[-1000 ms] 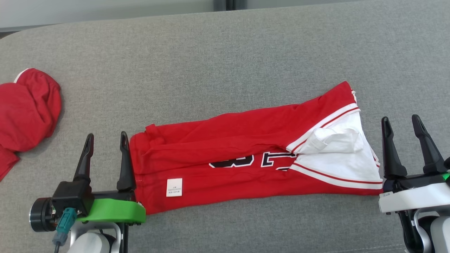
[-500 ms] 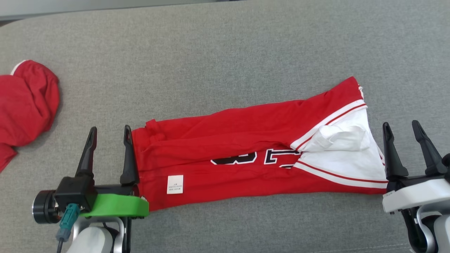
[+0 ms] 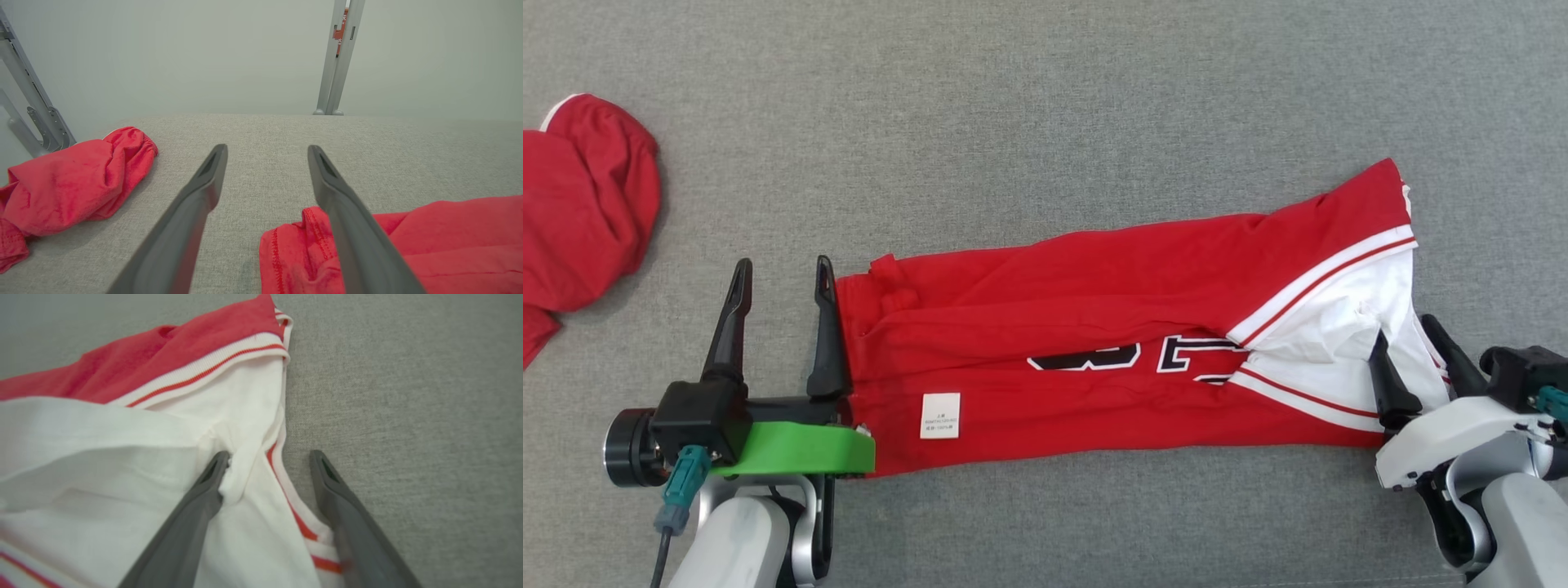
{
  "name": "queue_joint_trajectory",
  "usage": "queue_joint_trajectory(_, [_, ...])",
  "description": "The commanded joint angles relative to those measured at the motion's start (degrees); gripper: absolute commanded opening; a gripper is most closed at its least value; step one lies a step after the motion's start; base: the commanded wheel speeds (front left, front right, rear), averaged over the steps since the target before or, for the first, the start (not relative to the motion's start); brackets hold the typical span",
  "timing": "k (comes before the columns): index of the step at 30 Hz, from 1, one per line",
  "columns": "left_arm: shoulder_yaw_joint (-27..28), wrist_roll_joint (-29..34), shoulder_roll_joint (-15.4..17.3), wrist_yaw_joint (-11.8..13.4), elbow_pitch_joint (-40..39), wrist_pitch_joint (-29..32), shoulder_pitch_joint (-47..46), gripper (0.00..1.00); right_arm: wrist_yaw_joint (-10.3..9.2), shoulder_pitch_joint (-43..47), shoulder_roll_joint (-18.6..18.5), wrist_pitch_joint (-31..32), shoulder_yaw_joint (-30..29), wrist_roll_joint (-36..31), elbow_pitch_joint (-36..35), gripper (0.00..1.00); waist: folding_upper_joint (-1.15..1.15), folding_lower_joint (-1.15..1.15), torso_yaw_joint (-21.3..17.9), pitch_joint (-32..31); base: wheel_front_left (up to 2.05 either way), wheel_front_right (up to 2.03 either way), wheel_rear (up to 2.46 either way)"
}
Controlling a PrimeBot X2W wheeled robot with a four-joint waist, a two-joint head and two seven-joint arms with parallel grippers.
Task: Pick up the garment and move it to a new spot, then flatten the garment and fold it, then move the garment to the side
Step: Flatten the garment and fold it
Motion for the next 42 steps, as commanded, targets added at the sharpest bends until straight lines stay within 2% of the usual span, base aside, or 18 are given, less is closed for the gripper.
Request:
queue_joint_trajectory(1, [0.42, 0.69, -0.39, -0.37, 0.25, -0.15, -0.68, 1.00, 0.08, 0.44, 0.00, 1.96, 2.26, 1.24, 1.79, 0.89, 0.00, 0.00, 0.01, -0.13, 0.00, 0.00, 0.00])
queue_joint_trajectory(3, [0.89, 1.01, -0.84, -0.86, 0.38, -0.15, -0.49, 1.00, 0.08, 0.42, -0.76, 2.86, 3.85, 2.25, 2.31, 0.00, 0.00, 0.00, -0.07, -0.38, 0.00, 0.00, 0.00])
queue_joint_trajectory(8, [1.87, 2.12, -1.92, -1.76, 0.69, -0.15, 0.47, 1.00, 0.01, -0.75, -3.02, 1.06, 4.25, 4.04, 0.29, 0.00, 0.00, 0.00, -0.55, -1.07, 0.00, 0.00, 0.00])
queue_joint_trajectory(15, [2.63, 3.47, -3.21, -3.17, 1.35, -0.15, 0.97, 1.00, -0.01, 1.80, -5.51, -2.00, -3.03, 4.65, -0.18, 0.00, 0.00, 0.00, -0.10, -2.31, 0.00, 0.00, 0.00])
queue_joint_trajectory(19, [3.20, 3.87, -4.07, -3.65, 1.73, -0.15, 1.37, 1.00, 0.00, 3.71, -6.96, -2.51, -7.25, 3.53, -0.25, 0.00, 0.00, 0.00, 0.09, -3.10, 0.00, 0.00, 0.00])
queue_joint_trajectory(24, [3.92, 4.25, -4.59, -4.31, 2.25, -0.15, 2.26, 1.00, 0.00, 3.19, -7.69, -0.88, -7.31, 0.35, -5.12, 0.00, 0.00, 0.00, -0.31, -4.45, 0.00, 0.00, 0.00])
queue_joint_trajectory(28, [4.13, 4.71, -4.91, -4.95, 2.89, -0.09, 2.60, 1.00, 0.01, 2.06, -6.31, 2.65, -4.22, -1.68, -12.75, 0.00, 0.00, 0.00, -0.39, -5.61, 0.00, 0.00, 0.00])
queue_joint_trajectory(34, [4.14, 5.43, -5.65, -5.76, 3.83, -0.09, 2.83, 1.00, 0.04, -0.83, -3.04, 8.87, 7.04, -3.62, -21.78, 0.00, 0.00, 0.00, 0.61, -7.22, 0.00, 0.00, 0.00])
queue_joint_trajectory(37, [4.07, 5.64, -5.96, -6.06, 4.08, -0.09, 2.83, 1.00, 0.03, -2.88, -0.80, 9.91, 12.55, -2.59, -22.37, 0.00, 0.00, 0.00, 1.34, -7.56, 0.00, 0.00, 0.00])
queue_joint_trajectory(42, [3.89, 6.14, -6.38, -6.87, 4.58, -0.09, 2.83, 1.00, 0.04, -6.88, 4.20, 9.10, 21.66, 0.28, -18.80, 0.00, 0.00, 0.00, 2.64, -7.83, 0.00, 0.00, 0.00])
